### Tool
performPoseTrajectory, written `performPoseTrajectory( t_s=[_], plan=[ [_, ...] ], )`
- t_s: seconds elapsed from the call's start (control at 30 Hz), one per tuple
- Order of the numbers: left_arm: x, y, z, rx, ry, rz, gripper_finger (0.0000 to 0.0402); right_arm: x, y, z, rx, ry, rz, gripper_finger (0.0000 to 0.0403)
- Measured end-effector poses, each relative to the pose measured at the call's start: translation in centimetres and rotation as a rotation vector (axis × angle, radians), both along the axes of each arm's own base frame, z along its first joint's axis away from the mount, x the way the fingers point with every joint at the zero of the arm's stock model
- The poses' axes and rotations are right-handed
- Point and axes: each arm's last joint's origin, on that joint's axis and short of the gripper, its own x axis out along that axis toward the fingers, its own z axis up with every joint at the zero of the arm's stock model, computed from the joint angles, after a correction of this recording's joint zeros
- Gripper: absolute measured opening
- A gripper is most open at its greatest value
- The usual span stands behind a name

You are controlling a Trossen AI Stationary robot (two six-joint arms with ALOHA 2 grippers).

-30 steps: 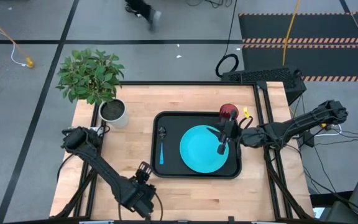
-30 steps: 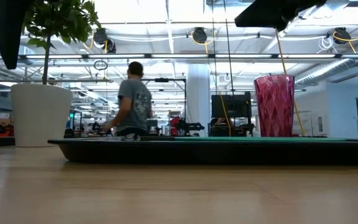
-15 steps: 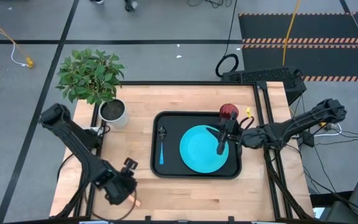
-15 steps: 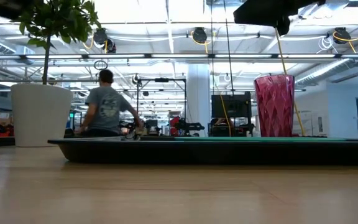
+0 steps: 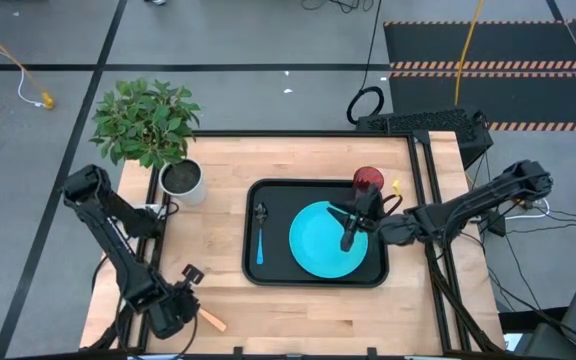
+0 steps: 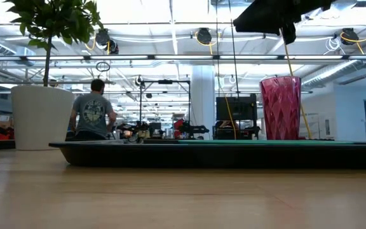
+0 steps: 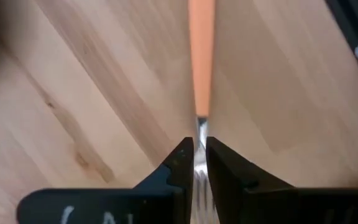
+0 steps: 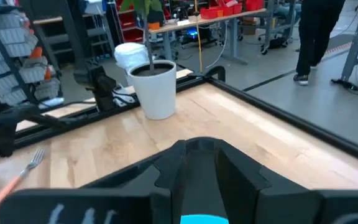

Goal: Pick and place plate/cup/fork/spoon on tray
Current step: Put the brown fork on the black serving tray to the right of the blue spoon

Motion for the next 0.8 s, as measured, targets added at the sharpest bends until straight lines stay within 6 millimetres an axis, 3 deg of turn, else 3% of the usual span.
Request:
performPoseTrajectory(
  t_s=[0.5,0.8],
  plan=[
    [-1.3,-0.4,-1.3,-0.034,0.038,0.03,0.0159,1.3,1.1,-1.2,0.063,-0.035,0.008,0.0077],
    [-1.5,-0.2,-2.4,-0.051,0.051,0.03,0.0151,1.2,1.6,-1.2,0.069,-0.053,0.002,0.0077]
  ],
)
